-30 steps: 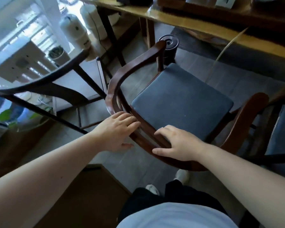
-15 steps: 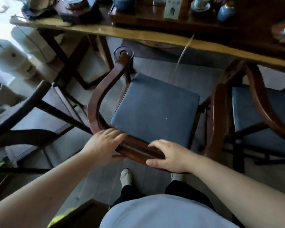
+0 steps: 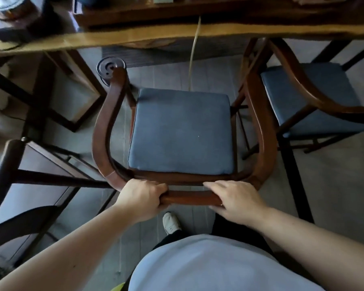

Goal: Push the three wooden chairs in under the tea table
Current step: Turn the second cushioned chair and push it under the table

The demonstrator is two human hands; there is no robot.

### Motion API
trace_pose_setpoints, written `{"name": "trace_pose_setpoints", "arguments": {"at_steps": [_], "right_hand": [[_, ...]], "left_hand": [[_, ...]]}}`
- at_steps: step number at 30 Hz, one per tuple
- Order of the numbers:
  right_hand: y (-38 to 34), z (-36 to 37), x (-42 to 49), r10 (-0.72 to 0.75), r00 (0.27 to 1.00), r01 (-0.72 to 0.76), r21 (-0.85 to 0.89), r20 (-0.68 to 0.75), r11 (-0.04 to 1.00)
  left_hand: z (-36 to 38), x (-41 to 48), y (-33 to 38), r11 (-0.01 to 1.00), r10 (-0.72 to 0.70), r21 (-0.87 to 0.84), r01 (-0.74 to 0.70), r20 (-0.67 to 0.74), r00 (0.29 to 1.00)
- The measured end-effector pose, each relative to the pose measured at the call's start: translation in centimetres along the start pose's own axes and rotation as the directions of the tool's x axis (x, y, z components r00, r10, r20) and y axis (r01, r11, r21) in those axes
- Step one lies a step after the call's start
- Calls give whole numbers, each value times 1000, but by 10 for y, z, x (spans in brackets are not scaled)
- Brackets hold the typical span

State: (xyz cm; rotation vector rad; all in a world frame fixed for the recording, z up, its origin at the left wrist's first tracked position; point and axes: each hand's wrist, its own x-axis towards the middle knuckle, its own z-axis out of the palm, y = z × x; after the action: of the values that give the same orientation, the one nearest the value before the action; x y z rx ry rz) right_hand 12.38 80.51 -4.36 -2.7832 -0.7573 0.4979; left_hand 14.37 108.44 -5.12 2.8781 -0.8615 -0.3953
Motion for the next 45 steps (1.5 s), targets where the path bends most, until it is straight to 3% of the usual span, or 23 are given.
{"name": "trace_pose_setpoints", "arguments": {"at_steps": [4,7,13,19,22,29,36,45], "right_hand": [[24,6,0,-163,987,162,-30,-14,986],[41,4,1,-204,978,204,-5,-29,979],[95,-30,8,-98,995,98,5,-17,995],[135,-56,28,52,998,-50,70,-20,996],[145,-63,42,57,998,-54,93,-28,994],[149,-69,69,80,995,-73,113,-56,991],[155,-72,61,113,992,-108,94,-49,990],[189,-83,35,69,997,-70,83,17,994]], "left_hand": [[2,1,1,999,9,35,-8,-29,1000],[2,10,8,1000,15,25,-14,-48,999],[-1,61,40,998,56,8,-56,-149,987],[-14,114,51,1000,14,20,-10,-180,984],[-23,133,41,998,-66,-9,66,-78,995],[-39,161,13,994,-102,41,101,27,994],[-47,167,29,983,-169,79,165,54,984],[-35,178,66,989,-140,50,139,10,990]]}}
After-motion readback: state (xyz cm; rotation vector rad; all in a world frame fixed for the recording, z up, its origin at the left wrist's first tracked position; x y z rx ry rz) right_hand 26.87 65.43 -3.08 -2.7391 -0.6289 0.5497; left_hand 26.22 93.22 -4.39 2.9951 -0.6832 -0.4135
